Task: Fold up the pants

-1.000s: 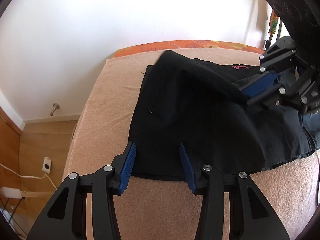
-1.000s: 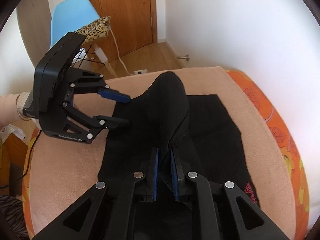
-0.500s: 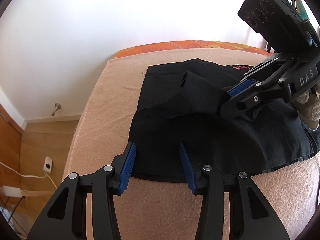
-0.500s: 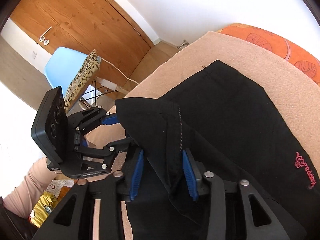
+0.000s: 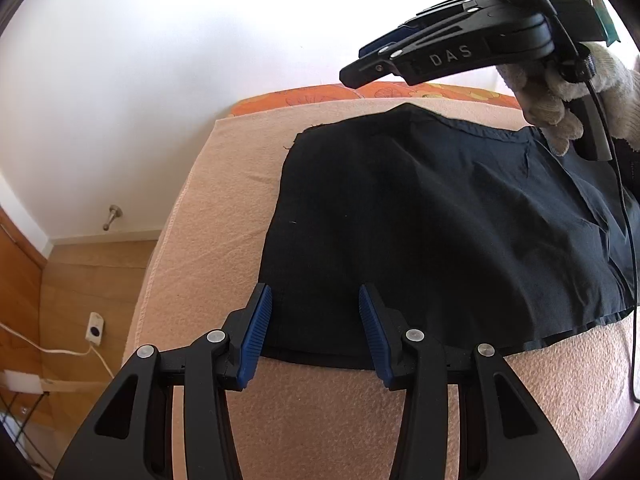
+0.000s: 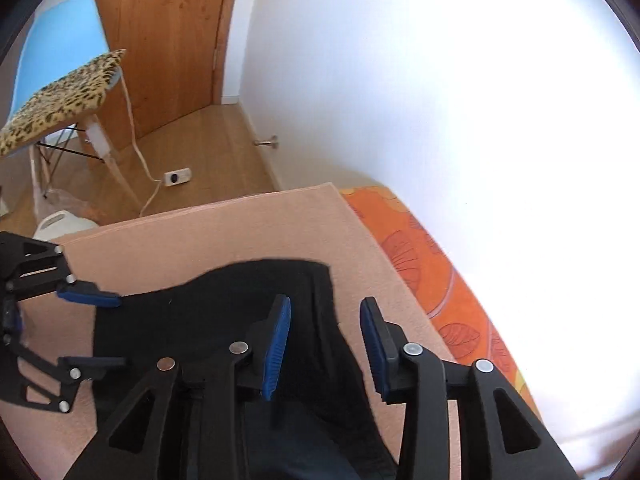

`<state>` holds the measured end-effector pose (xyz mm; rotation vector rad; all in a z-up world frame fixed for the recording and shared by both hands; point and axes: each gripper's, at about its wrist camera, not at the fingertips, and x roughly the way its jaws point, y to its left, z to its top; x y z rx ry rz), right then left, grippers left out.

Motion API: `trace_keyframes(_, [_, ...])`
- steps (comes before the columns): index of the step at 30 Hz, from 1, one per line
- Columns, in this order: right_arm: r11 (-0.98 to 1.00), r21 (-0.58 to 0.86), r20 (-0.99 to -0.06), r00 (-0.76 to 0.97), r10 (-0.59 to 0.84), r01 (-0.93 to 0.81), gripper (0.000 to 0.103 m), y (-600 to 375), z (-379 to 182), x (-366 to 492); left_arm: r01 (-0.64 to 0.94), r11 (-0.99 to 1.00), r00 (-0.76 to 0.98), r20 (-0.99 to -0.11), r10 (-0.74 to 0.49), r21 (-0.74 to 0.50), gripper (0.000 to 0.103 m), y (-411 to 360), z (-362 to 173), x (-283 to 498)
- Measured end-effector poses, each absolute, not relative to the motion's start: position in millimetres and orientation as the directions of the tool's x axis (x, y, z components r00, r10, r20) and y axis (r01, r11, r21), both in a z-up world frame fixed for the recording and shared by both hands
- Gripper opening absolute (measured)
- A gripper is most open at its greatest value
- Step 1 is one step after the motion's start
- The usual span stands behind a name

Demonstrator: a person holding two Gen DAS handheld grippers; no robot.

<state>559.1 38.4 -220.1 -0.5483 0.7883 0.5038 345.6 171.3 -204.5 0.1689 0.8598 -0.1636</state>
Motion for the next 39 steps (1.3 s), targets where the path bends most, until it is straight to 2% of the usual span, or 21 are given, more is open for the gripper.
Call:
trace_keyframes(5, [0.812,-0.118,-0.782,0.557,0.279,-0.572,0.037,5,-202,566,0.21,0.975,0.628,-0.774,-0.082,0.068,0.044,174,-203,349])
trace_keyframes(9, [0.849,-0.034,-0.79,0.534,0.3,-0.527,0.038,-48,-176,538,0.172,0.985,0.616,-0.781,-0.101,0.008,0.044,186,-191,350])
trace_keyframes(12, [0.873,-0.001,-0.781,0.546,0.305,-0.488,0.039,-88,-149,500,0.169,0.98,0.654,-0.756,-0.035,0.101,0.044,183,-166,339])
trace_keyframes(18, [0.944,0.005,-0.769,0.601,0.215,-0.331,0.049,-187,-92,406,0.163,0.964,0.717,-0.696,0.03,0.21,0.044,172,-94,308])
trace_keyframes(21, [0.972,-0.006,-0.764,0.628,0.147,-0.235,0.054,-237,-74,352,0.165,0.964,0.74,-0.672,0.018,0.208,0.044,163,-61,300])
trace_keyframes(26, [0.999,0.026,-0.765,0.642,0.05,-0.047,0.057,-324,-71,262,0.226,0.949,0.764,-0.644,-0.034,0.219,0.044,111,-30,279])
trace_keyframes(30, [0.987,0.102,-0.768,0.64,0.0,0.122,0.061,-391,-84,205,0.341,0.916,0.742,-0.659,-0.126,0.209,0.044,50,-38,265])
trace_keyframes(34, [0.958,0.152,-0.788,0.614,-0.031,0.243,0.062,-434,-119,167,0.473,0.871,0.671,-0.695,-0.259,0.132,0.044,-13,-64,250])
trace_keyframes(36, [0.945,0.179,-0.8,0.6,-0.023,0.275,0.065,-444,-138,158,0.525,0.844,0.639,-0.707,-0.303,0.112,0.044,-44,-81,241])
trace_keyframes(39, [0.929,0.226,-0.791,0.612,-0.001,0.294,0.065,-446,-156,154,0.579,0.812,0.585,-0.729,-0.356,0.068,0.044,-83,-110,230])
